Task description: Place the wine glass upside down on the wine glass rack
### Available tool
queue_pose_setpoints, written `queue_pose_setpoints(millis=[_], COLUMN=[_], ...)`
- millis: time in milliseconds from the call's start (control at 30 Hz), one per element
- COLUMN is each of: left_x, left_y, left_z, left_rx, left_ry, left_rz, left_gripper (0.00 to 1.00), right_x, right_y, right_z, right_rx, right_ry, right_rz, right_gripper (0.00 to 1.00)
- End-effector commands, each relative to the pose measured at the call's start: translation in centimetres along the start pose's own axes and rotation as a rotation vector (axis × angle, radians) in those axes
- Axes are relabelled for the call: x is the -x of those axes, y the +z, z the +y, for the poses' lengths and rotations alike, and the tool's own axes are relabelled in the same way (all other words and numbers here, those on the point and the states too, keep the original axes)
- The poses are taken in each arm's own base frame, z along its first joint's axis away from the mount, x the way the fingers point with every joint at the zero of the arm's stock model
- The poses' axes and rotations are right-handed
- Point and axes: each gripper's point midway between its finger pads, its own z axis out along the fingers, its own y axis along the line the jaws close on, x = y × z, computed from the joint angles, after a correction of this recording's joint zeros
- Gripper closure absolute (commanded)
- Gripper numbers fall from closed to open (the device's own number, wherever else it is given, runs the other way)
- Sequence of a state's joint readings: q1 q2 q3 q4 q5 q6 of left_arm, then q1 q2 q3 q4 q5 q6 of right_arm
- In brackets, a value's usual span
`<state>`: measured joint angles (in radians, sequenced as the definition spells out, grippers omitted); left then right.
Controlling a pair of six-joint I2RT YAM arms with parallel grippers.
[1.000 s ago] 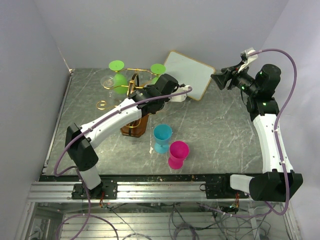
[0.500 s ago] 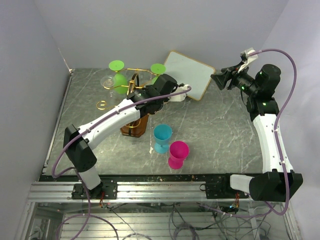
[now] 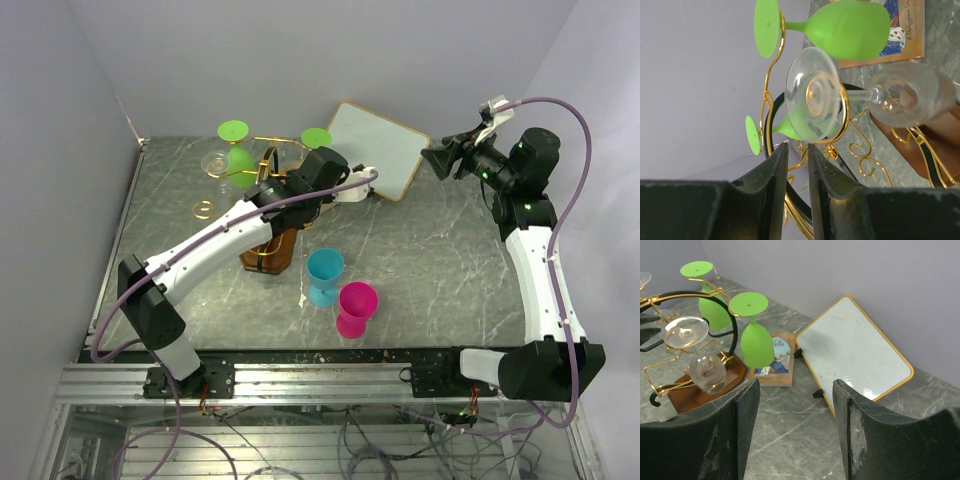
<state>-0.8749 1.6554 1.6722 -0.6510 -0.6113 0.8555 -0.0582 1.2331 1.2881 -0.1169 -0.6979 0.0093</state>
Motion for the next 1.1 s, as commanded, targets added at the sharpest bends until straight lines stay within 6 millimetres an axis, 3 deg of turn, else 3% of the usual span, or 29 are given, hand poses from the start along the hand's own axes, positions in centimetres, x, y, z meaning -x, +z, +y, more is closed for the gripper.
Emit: queue_pose_setpoints(millis=[0, 400, 533, 667, 933, 1000, 1067], left_x=[0.1, 1.2, 0.8, -0.5, -5.1, -6.3, -7.2], left_y=[-2.1, -6.7, -8.4, -9.1, -8.9, -9.4, -9.9], left_z=[0.9, 0.1, 0.9, 2.0, 4.5, 5.2, 5.8], left_rx=[-0.002, -0.151, -0.178, -0.188, -0.109, -0.075, -0.047], left_ry=[-0.045, -0.192, -0.278, -0.368, -0.514, -0.531, -0.547], left_rz=[-0.061, -0.272, -0.340, -0.380, -0.339, -0.332, -0.326], left_gripper=[0.67, 0.55, 0.50, 0.46, 0.38, 0.30, 0.11], right_x=[-0.6, 0.8, -0.4, -2.6, -9.2, -10.3, -11.4], right_y=[0.5, -0.4, -0.8, -1.1, -2.6, -3.1, -3.8], right_z=[-1.1, -1.7, -0.4, 3.3, 14.3, 16.1, 17.8], right_rx=[-0.021, -0.065, 0.007, 0.177, 0.539, 0.596, 0.648], right_ry=[-0.011, -0.082, -0.110, -0.151, -0.287, -0.281, -0.285], right_rz=[0.003, 0.036, 0.089, 0.168, 0.364, 0.400, 0.439], right_gripper=[0.40, 0.40, 0.40, 0.40, 0.40, 0.40, 0.40])
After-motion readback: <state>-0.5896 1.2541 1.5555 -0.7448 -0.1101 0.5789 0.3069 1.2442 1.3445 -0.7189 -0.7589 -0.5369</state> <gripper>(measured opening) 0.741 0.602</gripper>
